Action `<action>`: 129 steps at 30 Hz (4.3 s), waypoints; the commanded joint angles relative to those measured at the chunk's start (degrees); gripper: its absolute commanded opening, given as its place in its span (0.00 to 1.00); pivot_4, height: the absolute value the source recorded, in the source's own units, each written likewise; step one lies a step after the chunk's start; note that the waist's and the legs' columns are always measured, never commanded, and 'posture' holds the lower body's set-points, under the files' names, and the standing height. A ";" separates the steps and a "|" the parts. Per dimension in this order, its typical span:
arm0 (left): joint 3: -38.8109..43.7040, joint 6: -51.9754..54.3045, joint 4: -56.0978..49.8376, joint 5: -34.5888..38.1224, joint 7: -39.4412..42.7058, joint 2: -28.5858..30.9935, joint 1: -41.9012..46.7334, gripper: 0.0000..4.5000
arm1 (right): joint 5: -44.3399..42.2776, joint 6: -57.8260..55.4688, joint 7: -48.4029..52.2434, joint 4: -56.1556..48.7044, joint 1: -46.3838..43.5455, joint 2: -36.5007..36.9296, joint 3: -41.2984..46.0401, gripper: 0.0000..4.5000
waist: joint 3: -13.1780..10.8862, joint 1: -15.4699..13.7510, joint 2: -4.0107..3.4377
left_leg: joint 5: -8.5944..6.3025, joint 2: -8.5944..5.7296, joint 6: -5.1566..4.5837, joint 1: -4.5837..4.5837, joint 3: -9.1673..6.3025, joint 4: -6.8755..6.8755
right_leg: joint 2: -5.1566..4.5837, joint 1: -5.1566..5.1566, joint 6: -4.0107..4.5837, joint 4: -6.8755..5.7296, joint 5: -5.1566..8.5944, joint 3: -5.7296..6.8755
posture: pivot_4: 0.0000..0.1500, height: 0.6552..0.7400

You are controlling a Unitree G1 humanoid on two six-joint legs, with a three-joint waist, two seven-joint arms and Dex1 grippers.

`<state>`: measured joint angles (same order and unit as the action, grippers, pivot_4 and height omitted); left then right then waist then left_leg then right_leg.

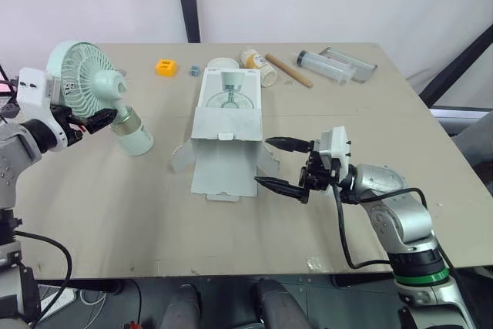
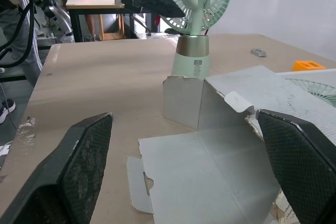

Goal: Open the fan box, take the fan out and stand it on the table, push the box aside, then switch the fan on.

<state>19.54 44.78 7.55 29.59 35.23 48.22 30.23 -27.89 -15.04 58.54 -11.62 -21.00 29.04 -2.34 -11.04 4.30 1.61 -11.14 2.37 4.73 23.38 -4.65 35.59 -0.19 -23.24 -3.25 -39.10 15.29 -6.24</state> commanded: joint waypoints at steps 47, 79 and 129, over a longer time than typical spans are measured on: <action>-16.37 -21.81 -28.52 0.71 18.07 -12.60 -20.31 0.98 | 17.87 -8.64 -32.22 3.49 -1.98 -12.88 -5.11 1.00 | 0.03 0.04 0.11 | 0.00 0.05 0.01 -0.05 0.08 -0.05 | 0.03 0.00 -0.14 0.02 0.16 -0.09 | 1.00 1.00; -21.56 -25.18 -28.10 -2.30 16.49 -17.10 -20.37 1.00 | 20.32 -7.93 -36.68 4.45 -0.28 -14.64 -1.66 0.01 | 0.03 0.03 0.11 | 0.00 0.04 0.00 -0.04 0.08 -0.06 | 0.03 0.00 -0.13 0.03 0.16 -0.09 | 1.00 1.00; -26.68 -23.95 -30.26 -0.18 23.46 -16.67 -18.31 1.00 | 15.56 -26.61 -76.73 -16.75 9.47 -23.92 38.76 0.01 | 0.10 0.03 -0.13 | -0.01 0.02 -0.01 -0.06 0.13 -0.13 | 0.02 -0.02 -0.23 0.05 0.31 -0.14 | 1.00 1.00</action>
<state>-7.01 22.30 -20.89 29.24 58.08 31.25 11.89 -13.07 -43.65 -17.07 -26.97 -10.98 4.26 35.94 -10.93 4.33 1.48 -11.15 2.39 4.72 23.32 -4.52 35.45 -0.18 -23.26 -3.47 -39.05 15.60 -6.38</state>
